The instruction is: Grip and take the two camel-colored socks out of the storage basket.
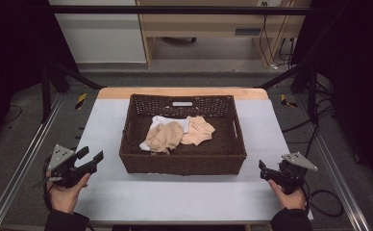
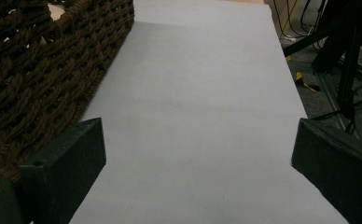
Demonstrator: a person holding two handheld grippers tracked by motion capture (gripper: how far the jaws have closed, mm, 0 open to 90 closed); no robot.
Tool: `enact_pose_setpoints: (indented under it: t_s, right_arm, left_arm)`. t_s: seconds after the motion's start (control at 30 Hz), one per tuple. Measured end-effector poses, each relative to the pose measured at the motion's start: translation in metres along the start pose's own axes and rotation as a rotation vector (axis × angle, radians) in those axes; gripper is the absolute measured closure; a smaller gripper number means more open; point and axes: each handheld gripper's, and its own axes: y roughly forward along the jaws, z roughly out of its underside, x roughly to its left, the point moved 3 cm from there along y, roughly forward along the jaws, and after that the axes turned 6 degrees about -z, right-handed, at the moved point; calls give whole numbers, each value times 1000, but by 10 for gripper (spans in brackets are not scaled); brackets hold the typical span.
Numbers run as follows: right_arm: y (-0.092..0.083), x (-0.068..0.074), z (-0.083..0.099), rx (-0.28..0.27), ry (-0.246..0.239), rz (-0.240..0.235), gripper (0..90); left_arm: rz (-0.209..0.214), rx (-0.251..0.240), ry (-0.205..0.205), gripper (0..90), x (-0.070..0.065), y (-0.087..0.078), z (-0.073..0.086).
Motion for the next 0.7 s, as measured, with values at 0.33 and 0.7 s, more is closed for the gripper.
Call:
enact_pose_setpoints:
  t_s: [0.33, 0.7]
  right_arm:
    - [0, 0, 0, 0, 1, 0, 33]
    - [0, -1, 0, -5, 0, -1, 32]
  left_arm:
    - [9, -70, 1, 393, -9, 0, -31]
    - [54, -106, 48, 374, -35, 16, -55]
